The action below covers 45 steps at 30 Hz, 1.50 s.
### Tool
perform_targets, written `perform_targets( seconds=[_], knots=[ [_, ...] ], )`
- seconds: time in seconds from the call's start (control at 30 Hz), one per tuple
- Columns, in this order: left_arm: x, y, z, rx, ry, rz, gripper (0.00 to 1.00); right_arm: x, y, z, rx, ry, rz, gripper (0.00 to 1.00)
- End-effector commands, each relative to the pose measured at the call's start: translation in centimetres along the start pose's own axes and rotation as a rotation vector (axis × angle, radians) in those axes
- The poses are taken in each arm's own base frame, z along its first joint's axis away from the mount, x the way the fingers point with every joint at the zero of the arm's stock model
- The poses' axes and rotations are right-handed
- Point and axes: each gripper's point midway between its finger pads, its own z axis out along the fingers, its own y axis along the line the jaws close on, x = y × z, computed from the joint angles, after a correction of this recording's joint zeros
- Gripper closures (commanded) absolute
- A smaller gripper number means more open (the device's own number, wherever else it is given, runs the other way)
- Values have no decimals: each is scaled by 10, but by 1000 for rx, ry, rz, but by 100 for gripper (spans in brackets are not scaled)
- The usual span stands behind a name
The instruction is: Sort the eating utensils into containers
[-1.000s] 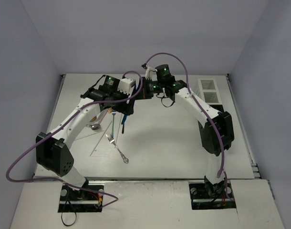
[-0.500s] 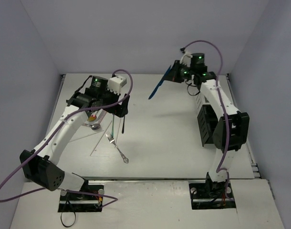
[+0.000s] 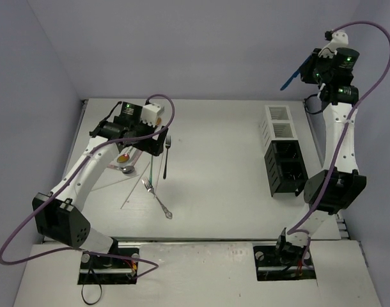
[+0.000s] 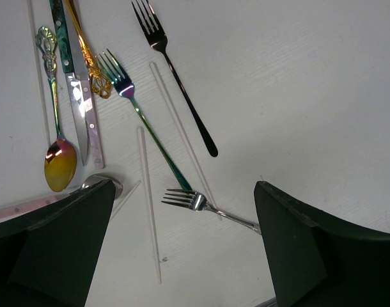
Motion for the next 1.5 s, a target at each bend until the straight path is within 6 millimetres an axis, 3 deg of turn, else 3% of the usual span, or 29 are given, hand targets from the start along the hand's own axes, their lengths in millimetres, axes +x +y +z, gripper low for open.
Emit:
perform_targets(
  seconds=[0.0,0.13,0.27,0.7,1.03,1.47],
  knots=[
    [-6,7,-2,-25,-23,3,13,-28,-36,-13,103,-62,-116,100],
    [-4,9,2,-28,-12,-1,13,-6,-55,-3,121,-11,-108,100],
    [0,10,5,-36,2,-1,13,8,-58,10,101,21,-85,100],
    [11,16,9,-51,29,0,13,35,-53,34,27,81,-8,100],
    [15,28,15,-64,53,-57,12,80,-51,60,-12,173,70,100],
    [21,44,27,-55,86,-150,12,118,-53,78,-23,247,113,100]
  ],
)
